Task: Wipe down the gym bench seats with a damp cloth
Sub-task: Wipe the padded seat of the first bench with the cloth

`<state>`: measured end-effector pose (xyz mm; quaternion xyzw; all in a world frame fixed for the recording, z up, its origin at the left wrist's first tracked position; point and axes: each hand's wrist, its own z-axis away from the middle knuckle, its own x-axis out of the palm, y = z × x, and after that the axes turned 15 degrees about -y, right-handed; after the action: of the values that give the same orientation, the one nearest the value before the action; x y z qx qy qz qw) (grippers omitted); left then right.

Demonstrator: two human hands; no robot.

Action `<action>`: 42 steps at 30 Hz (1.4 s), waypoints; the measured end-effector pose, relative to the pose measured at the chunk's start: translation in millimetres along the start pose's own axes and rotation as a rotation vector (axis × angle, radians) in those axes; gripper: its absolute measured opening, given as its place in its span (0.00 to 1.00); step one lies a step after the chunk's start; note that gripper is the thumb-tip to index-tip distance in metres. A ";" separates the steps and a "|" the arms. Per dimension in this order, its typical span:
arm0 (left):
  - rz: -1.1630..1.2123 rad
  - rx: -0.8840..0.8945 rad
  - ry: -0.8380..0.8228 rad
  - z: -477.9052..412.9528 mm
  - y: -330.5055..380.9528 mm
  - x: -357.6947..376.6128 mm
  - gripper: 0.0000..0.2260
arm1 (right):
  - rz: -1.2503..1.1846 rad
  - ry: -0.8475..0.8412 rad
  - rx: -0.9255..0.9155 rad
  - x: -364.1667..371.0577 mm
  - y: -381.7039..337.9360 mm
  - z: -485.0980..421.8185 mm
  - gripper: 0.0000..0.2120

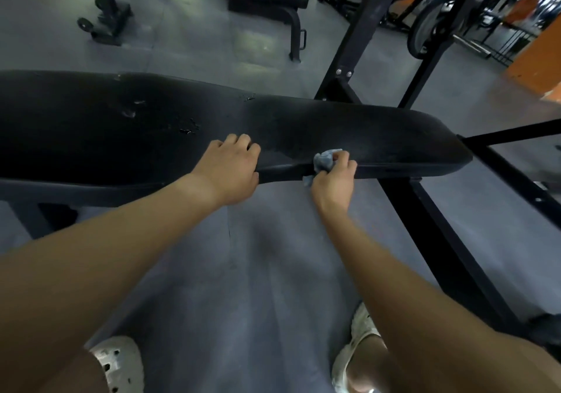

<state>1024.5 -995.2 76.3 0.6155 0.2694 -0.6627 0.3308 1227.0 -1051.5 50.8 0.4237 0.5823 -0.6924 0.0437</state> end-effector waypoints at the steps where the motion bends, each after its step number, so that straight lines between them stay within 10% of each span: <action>1: -0.017 0.012 0.005 -0.6 -1.5 0.4 0.18 | -0.013 -0.001 -0.040 7.3 -0.5 5.5 0.14; 8: -0.050 0.062 0.029 -8.9 -3.9 -2.1 0.15 | 0.209 -0.111 -0.369 19.9 -5.9 9.8 0.08; 16: 0.030 0.110 0.010 -9.1 -18.3 -5.0 0.17 | 0.283 0.035 -0.078 -0.6 -10.9 -46.0 0.14; 27: 0.070 0.068 0.087 -5.6 -47.9 -9.1 0.16 | 0.626 -0.337 -0.665 50.4 -61.4 -43.4 0.11; 35: 0.042 -0.018 0.079 -1.1 -74.8 -5.3 0.19 | 0.617 -0.237 -0.253 23.3 -45.6 -81.3 0.24; 42: 0.046 -0.026 0.056 -1.1 -82.9 -8.0 0.18 | 0.528 -0.496 -0.566 56.9 -75.5 -49.7 0.22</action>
<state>961.6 -940.7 80.0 0.6356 0.2730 -0.6339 0.3460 1175.6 -961.0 74.5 0.3502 0.5928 -0.5517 0.4707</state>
